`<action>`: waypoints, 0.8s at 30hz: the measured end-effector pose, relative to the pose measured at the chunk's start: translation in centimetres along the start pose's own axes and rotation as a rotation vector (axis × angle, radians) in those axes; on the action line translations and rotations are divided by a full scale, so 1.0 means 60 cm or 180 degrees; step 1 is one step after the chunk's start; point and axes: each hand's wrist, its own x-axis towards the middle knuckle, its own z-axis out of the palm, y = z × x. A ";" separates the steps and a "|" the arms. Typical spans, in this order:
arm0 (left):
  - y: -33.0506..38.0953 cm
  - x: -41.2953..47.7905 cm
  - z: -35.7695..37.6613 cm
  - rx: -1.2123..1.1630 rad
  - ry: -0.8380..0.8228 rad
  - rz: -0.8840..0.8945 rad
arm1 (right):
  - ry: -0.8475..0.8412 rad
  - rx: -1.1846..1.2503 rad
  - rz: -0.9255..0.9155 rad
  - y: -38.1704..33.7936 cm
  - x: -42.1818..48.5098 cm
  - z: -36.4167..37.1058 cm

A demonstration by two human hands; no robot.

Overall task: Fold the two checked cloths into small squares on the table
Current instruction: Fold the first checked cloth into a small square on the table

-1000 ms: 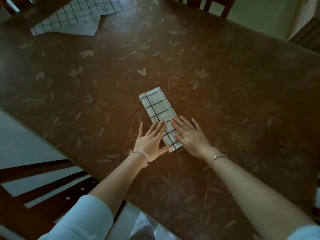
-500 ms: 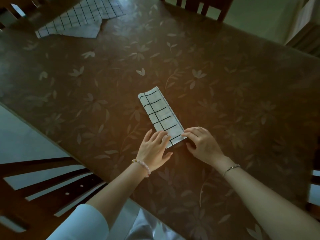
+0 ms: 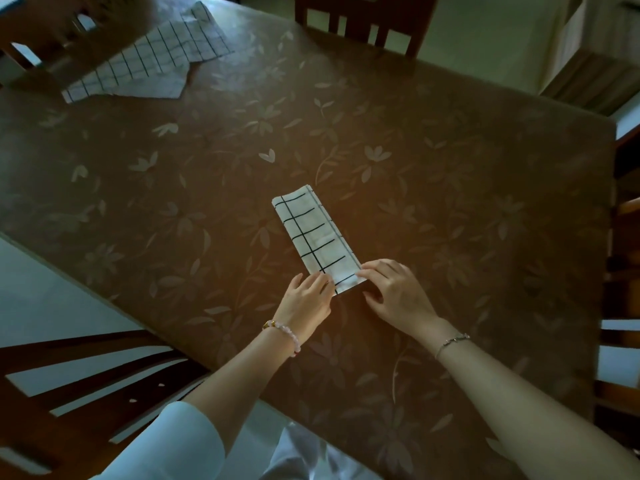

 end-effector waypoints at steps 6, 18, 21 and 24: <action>0.002 -0.064 -0.004 -0.0343 -0.0213 0.0826 | -0.0383 0.0049 -0.0010 -0.004 -0.098 -0.023; 0.059 -0.139 -0.002 -0.0839 -0.0074 0.1551 | 0.0011 0.0054 -0.0223 -0.077 -0.215 0.020; 0.053 -0.147 -0.008 -0.0693 -0.0283 0.1457 | 0.0159 0.0081 -0.0158 -0.087 -0.223 0.027; 0.034 -0.146 -0.018 -0.0470 -0.0373 0.1015 | 0.0131 0.0074 -0.0026 -0.094 -0.226 0.026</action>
